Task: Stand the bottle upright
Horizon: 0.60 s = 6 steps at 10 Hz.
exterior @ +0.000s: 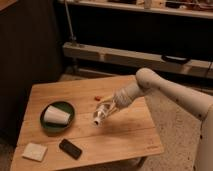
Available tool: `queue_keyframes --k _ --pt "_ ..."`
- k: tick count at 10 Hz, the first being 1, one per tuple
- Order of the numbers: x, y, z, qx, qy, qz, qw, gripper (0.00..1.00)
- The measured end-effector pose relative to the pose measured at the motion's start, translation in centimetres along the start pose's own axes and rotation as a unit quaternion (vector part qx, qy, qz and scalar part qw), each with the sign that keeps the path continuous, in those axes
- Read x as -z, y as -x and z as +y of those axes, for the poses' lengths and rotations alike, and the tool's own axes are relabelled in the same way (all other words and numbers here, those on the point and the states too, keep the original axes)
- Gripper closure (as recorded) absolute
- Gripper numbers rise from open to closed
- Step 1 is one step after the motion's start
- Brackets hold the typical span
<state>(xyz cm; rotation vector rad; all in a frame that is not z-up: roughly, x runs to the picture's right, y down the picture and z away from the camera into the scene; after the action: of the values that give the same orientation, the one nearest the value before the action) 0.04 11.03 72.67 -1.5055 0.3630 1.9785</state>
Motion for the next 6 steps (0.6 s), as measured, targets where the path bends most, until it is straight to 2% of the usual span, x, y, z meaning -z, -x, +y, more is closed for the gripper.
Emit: queue_keyframes --k 1,2,3,4,5,6 --pt "-0.2 -0.5 0.0 -0.001 0.003 0.001 1.0000 1.00" --pt "-0.3 -0.5 0.3 -0.008 0.016 0.009 0.9998 1.00" --pt "-0.4 -0.4 0.9 -0.024 0.045 0.027 0.9983 1.00" --pt "-0.1 0.0 1.3 -0.056 0.104 0.043 0.9921 1.00" --pt "-0.1 -0.1 1.5 -0.072 0.130 0.052 0.9876 1.00" --pt "-0.1 -0.5 1.8 -0.080 0.141 0.059 0.9850 1.00"
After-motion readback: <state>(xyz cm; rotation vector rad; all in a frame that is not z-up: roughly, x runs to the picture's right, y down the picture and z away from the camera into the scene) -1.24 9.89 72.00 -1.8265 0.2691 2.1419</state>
